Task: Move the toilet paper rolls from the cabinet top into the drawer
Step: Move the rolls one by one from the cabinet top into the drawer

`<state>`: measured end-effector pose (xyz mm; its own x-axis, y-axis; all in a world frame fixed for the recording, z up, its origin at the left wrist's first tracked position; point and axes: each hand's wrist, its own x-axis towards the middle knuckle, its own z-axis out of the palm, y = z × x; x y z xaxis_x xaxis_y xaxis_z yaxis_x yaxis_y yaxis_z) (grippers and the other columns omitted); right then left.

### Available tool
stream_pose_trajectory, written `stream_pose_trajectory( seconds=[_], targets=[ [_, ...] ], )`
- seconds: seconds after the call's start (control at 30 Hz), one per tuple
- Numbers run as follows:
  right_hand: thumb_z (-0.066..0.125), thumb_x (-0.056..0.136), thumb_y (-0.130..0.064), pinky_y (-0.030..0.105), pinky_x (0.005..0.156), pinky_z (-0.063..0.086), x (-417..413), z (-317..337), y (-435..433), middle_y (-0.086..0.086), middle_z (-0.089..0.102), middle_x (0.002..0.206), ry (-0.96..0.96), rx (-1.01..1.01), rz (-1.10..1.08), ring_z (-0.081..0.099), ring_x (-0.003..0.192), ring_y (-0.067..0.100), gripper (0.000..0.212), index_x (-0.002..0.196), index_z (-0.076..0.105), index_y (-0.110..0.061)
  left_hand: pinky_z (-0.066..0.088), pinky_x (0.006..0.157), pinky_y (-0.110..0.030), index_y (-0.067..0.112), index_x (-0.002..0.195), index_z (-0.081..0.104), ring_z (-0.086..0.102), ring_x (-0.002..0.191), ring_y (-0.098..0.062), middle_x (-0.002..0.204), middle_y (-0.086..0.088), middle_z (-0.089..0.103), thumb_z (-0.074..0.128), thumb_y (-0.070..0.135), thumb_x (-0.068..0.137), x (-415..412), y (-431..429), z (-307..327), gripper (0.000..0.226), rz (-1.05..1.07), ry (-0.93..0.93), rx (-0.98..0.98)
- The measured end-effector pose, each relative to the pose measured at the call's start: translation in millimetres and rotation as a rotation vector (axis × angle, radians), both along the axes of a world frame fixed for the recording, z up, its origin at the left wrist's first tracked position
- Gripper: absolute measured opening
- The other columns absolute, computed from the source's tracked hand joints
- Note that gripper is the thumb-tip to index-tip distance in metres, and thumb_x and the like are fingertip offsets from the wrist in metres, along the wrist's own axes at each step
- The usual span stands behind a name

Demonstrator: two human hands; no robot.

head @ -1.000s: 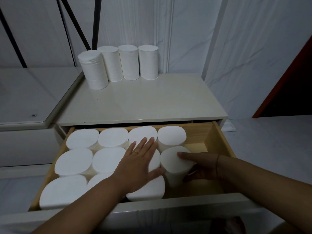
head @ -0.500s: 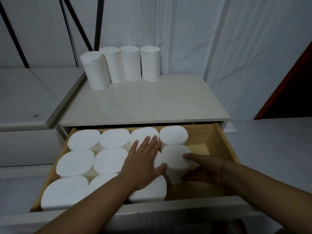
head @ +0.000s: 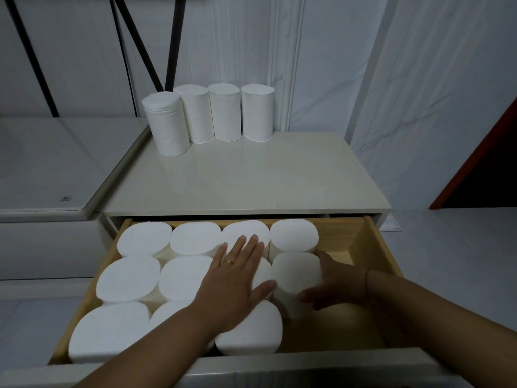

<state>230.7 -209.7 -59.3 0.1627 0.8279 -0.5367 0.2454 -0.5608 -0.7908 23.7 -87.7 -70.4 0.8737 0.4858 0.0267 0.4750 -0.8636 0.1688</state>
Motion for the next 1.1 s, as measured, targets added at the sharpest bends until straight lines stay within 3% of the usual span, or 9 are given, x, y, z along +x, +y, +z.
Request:
stream_pose_trajectory(
  seconds=[0.17,0.23,0.3,0.37,0.47,0.57,0.7,0.9,1.1],
  targets=[
    [0.075,0.076,-0.029,0.023,0.070,0.057,-6,12,-2,-0.003,0.040,0.125,-0.185,-0.005,0.093,0.050,0.104,0.016,0.088,0.140,0.014,-0.026,-0.013,0.119,-0.038,0.032,0.147,-0.017,-0.027,0.141,-0.010,0.154,0.012,-0.024,-0.012,0.075,0.077,1,-5,1,0.083,0.010,0.001,-0.004],
    [0.068,0.080,-0.042,0.013,0.074,0.047,-8,26,-1,0.000,0.050,0.128,-0.477,0.004,0.189,0.052,0.099,0.009,0.072,0.137,0.029,-0.024,-0.016,0.117,-0.034,0.032,0.148,-0.016,-0.029,0.140,-0.008,0.155,0.012,-0.023,-0.008,0.075,0.079,0,-4,2,0.081,0.002,-0.004,-0.019],
    [0.062,0.082,-0.049,0.016,0.074,0.042,-9,45,4,0.002,0.062,0.118,-0.828,0.091,0.163,0.056,0.094,0.012,0.049,0.122,0.053,-0.020,-0.016,0.116,-0.032,0.031,0.148,-0.015,-0.029,0.140,-0.006,0.156,0.012,-0.022,-0.008,0.075,0.079,-2,-1,5,0.082,-0.005,-0.020,-0.033],
    [0.061,0.084,-0.045,0.016,0.067,0.041,-7,64,12,0.001,0.066,0.103,-0.941,0.213,0.007,0.057,0.086,0.013,0.036,0.109,0.060,-0.018,-0.015,0.116,-0.030,0.032,0.148,-0.016,-0.027,0.141,-0.006,0.156,0.012,-0.021,-0.010,0.076,0.078,-5,7,11,0.083,0.009,-0.049,-0.026],
    [0.065,0.083,-0.035,0.021,0.073,0.045,0,83,39,0.000,0.061,0.102,-0.806,0.412,-0.164,0.057,0.090,0.015,0.036,0.113,0.055,-0.017,-0.018,0.114,-0.026,0.033,0.146,-0.017,-0.025,0.141,-0.004,0.155,0.014,-0.020,-0.008,0.075,0.077,-6,25,26,0.081,0.040,-0.093,-0.003],
    [0.068,0.082,-0.035,0.024,0.087,0.042,7,90,79,-0.001,0.051,0.121,-0.650,0.505,-0.218,0.049,0.106,0.011,0.056,0.129,0.044,-0.017,-0.018,0.113,-0.024,0.032,0.147,-0.012,-0.023,0.141,-0.002,0.155,0.015,-0.016,-0.001,0.073,0.078,-8,39,36,0.081,0.050,-0.129,-0.001],
    [0.072,0.078,-0.037,0.030,0.100,0.038,12,90,143,0.005,0.041,0.140,-0.473,0.598,-0.289,0.042,0.127,0.019,0.074,0.138,0.033,-0.018,-0.020,0.112,-0.022,0.034,0.146,-0.014,-0.025,0.141,-0.001,0.153,0.018,-0.020,-0.001,0.074,0.078,-10,48,41,0.080,0.061,-0.147,-0.018],
    [0.077,0.074,-0.032,0.033,0.107,0.034,40,100,236,0.010,0.036,0.143,-0.473,0.667,-0.420,0.039,0.129,0.023,0.087,0.141,0.027,-0.010,-0.025,0.109,-0.019,0.038,0.144,-0.020,-0.031,0.136,0.005,0.152,0.022,-0.024,-0.004,0.076,0.078,-8,55,40,0.078,0.045,-0.156,-0.061],
    [0.078,0.071,-0.034,0.037,0.112,0.029,86,105,296,0.010,0.031,0.148,-0.471,0.673,-0.585,0.034,0.134,0.026,0.095,0.144,0.021,-0.012,-0.019,0.115,-0.027,0.039,0.139,-0.027,-0.033,0.136,0.003,0.152,0.020,-0.028,-0.011,0.077,0.076,-3,70,40,0.076,0.044,-0.146,-0.066]
  ],
)
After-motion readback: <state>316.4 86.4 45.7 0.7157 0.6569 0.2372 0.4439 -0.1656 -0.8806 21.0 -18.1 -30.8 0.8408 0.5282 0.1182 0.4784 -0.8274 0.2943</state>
